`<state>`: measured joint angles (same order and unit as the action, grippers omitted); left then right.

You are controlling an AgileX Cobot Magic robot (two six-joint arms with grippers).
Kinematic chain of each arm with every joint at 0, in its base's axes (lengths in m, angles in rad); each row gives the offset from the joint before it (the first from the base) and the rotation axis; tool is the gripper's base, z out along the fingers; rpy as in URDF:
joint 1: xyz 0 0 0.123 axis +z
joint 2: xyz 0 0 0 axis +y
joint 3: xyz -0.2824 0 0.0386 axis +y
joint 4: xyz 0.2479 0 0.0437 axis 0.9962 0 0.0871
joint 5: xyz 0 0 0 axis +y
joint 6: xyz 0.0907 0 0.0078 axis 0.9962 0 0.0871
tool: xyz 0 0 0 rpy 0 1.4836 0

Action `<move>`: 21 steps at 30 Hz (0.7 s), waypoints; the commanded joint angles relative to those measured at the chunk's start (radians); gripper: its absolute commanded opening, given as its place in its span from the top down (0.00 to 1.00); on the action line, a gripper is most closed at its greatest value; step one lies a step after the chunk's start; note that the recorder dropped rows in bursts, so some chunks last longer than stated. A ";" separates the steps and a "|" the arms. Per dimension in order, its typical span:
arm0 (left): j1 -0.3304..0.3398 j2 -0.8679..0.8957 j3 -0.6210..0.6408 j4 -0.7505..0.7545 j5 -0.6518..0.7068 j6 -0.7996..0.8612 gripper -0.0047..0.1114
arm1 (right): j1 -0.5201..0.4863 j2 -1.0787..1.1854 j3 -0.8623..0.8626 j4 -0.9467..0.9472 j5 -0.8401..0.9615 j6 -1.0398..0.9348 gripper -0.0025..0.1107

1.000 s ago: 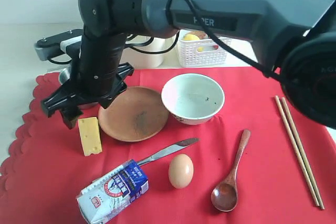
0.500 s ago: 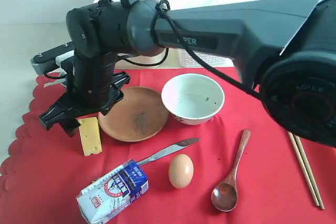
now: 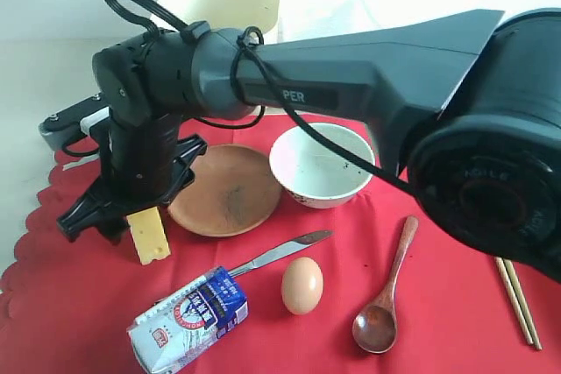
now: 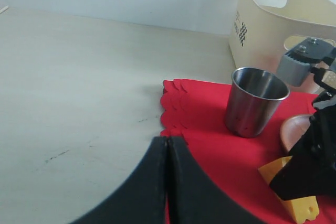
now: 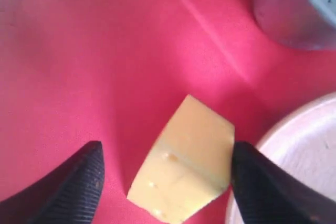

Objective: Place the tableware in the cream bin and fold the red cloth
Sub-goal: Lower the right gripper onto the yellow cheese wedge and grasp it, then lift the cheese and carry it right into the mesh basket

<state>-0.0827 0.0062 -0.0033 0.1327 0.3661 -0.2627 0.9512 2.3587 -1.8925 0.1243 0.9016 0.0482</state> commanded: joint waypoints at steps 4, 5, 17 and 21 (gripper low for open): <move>0.002 -0.006 0.003 -0.007 -0.005 0.001 0.96 | 0.001 -0.001 0.001 -0.031 -0.008 0.005 0.61; 0.002 -0.006 0.003 -0.007 -0.005 0.001 0.96 | 0.001 -0.001 0.001 -0.031 -0.008 0.005 0.64; 0.002 -0.006 0.003 -0.007 -0.005 0.001 0.96 | 0.001 -0.001 0.001 -0.027 0.005 0.005 0.98; 0.002 -0.006 0.003 -0.007 -0.005 0.001 0.96 | 0.001 -0.010 0.001 -0.027 0.005 0.005 0.98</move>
<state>-0.0827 0.0062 -0.0033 0.1327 0.3661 -0.2627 0.9517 2.3587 -1.8925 0.1018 0.8969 0.0553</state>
